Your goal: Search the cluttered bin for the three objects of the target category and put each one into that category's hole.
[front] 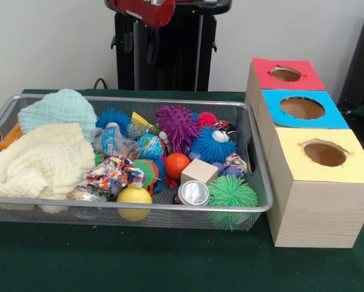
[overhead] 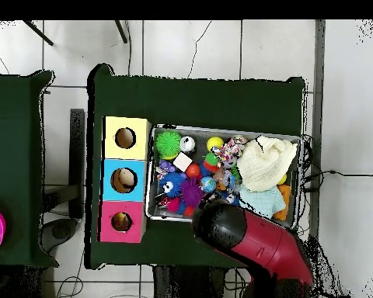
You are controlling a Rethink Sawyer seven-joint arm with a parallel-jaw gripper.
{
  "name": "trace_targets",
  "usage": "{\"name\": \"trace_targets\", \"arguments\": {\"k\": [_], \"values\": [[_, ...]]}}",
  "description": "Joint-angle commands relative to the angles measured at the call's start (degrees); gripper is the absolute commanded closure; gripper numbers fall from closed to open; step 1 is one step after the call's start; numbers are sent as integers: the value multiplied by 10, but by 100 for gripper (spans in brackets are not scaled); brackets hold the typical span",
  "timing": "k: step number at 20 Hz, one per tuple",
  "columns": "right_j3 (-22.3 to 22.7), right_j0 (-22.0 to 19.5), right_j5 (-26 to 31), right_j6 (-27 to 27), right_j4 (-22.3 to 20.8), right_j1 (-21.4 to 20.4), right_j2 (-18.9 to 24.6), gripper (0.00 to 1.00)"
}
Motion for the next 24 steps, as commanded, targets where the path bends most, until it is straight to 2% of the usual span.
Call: {"name": "trace_targets", "arguments": {"k": [1, 2, 5, 7, 11, 16, 24], "values": [[23, -17, -41, 3, -43, 13, 57, 0], [34, -35, -21, -17, -34, 9, 79, 100], [30, -42, -6, -24, -31, 9, 87, 100], [33, -47, -43, -8, -30, 10, 95, 100], [45, -62, -48, -1, -27, 11, 113, 100], [37, -65, -59, 17, -33, 16, 118, 100], [-30, -40, -132, 65, -38, 113, 103, 100]]}}
